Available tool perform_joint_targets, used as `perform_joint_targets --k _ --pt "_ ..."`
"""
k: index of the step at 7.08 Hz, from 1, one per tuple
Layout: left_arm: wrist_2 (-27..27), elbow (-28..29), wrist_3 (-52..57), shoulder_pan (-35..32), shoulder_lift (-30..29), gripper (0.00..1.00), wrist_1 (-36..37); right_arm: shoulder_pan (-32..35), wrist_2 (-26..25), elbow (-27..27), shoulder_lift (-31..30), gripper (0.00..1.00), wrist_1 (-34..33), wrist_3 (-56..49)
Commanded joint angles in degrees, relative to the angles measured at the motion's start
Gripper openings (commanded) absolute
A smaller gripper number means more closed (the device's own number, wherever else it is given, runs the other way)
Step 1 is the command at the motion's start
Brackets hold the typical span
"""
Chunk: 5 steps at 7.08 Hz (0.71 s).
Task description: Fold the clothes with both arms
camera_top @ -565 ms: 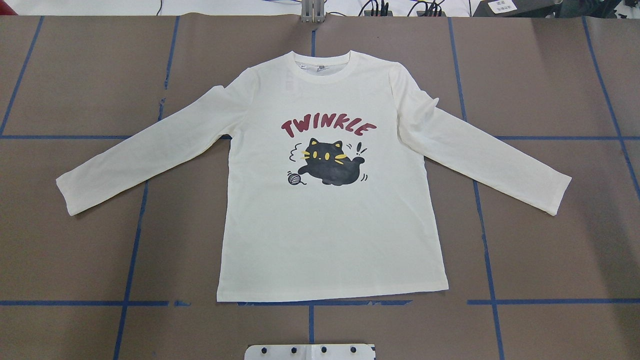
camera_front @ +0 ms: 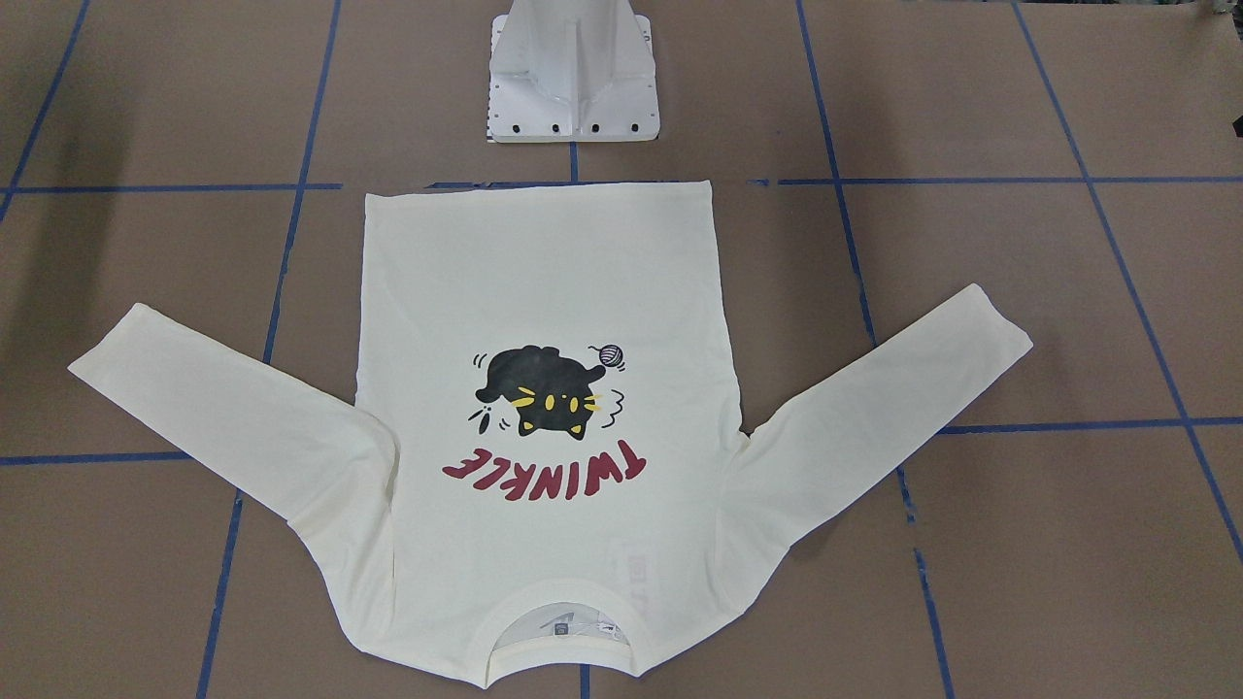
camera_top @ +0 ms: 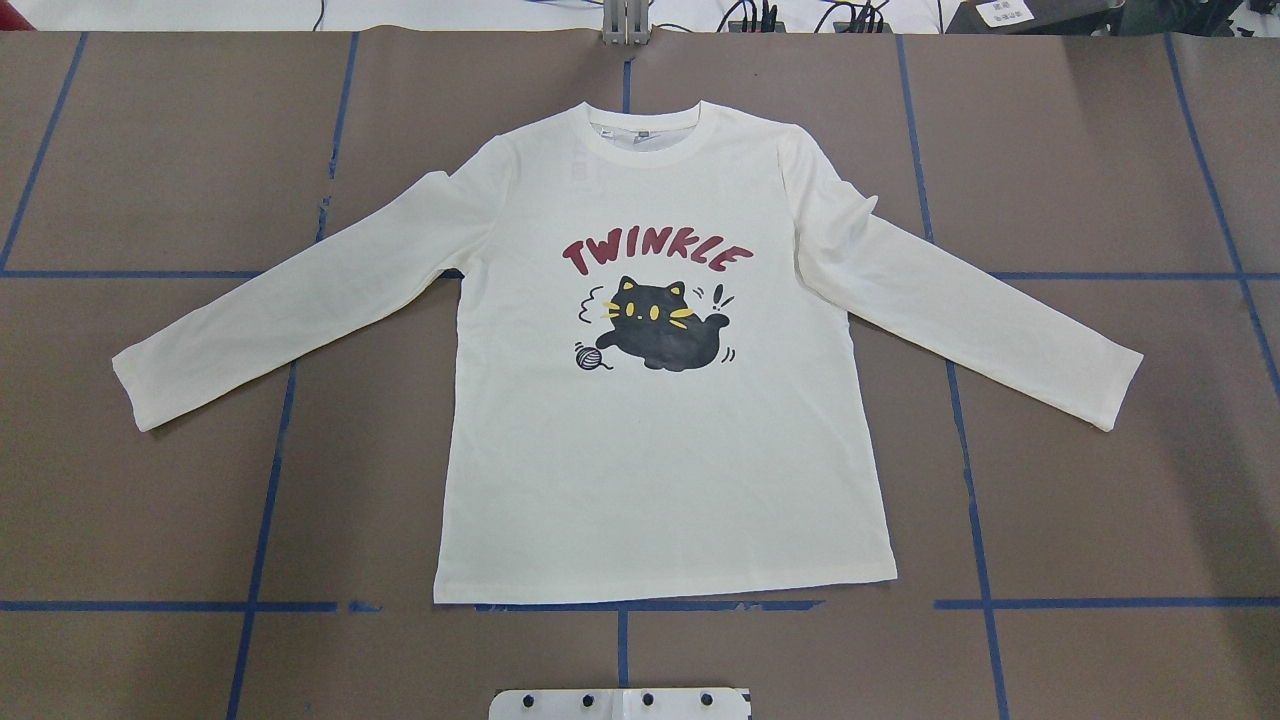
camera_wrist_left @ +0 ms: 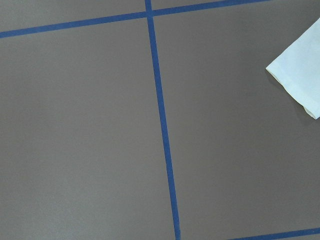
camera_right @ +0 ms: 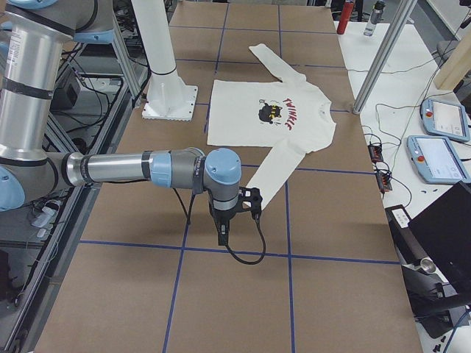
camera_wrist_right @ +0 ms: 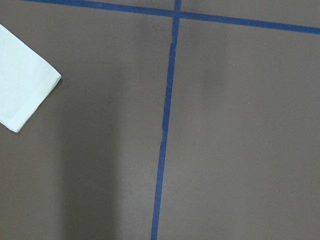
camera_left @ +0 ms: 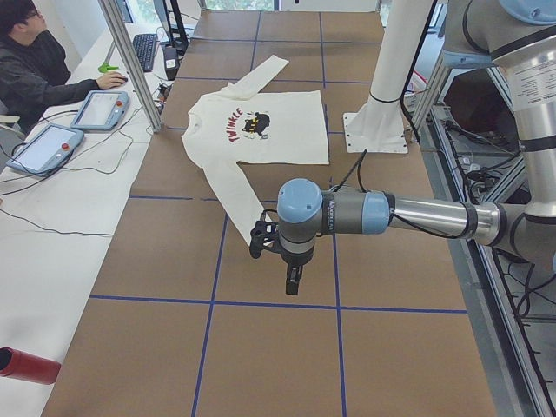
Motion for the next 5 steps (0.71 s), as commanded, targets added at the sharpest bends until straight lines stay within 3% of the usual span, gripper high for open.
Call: perform_joint_targets --k 1,3,5 --pt "0.33 -0.13 0.05 0.11 -0.36 1.0 -6.64 -0.07 1.86 0.89 3.93 1.0 -0.02 0.45" --pt "0.59 0.13 -0.21 0.2 -1.84 1.0 -16.75 0.01 4.6 0.11 10.36 1.0 0.06 0.8" --pt "0.24 3.02 0.82 0.02 -7.55 1.0 -29.21 0.36 5.03 0.54 10.91 1.0 1.37 0.8"
